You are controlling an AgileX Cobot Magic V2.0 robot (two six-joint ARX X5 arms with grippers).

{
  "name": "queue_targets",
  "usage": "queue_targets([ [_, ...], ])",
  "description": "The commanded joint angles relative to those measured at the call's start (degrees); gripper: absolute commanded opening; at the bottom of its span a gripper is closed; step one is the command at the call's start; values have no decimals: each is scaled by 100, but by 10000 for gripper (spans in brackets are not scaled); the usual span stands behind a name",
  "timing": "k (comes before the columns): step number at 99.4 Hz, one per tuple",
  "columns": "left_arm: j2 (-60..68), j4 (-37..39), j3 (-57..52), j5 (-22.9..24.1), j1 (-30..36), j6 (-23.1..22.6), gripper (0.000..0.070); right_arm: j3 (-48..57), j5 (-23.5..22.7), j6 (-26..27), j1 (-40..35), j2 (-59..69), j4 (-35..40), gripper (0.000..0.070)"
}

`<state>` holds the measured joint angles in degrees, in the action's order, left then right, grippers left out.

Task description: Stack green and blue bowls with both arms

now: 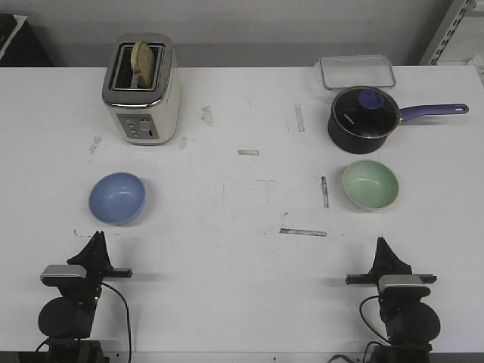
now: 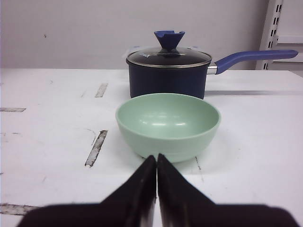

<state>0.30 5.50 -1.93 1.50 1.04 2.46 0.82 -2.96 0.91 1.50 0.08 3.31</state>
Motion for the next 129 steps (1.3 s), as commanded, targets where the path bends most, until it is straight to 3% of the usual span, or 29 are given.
queue_targets([
  [1,-7,57,116,0,4,-4,1,-9,0,74,-2,-2,-72,0],
  [98,-7,44,116,0,4,17,1,-9,131,79,9,-2,-186,0],
  [119,-7,44,116,-2,4,17,1,98,149,83,9,-2,-1410,0],
  [129,-7,44,116,-2,4,17,1,595,155,79,9,68,-1504,0],
])
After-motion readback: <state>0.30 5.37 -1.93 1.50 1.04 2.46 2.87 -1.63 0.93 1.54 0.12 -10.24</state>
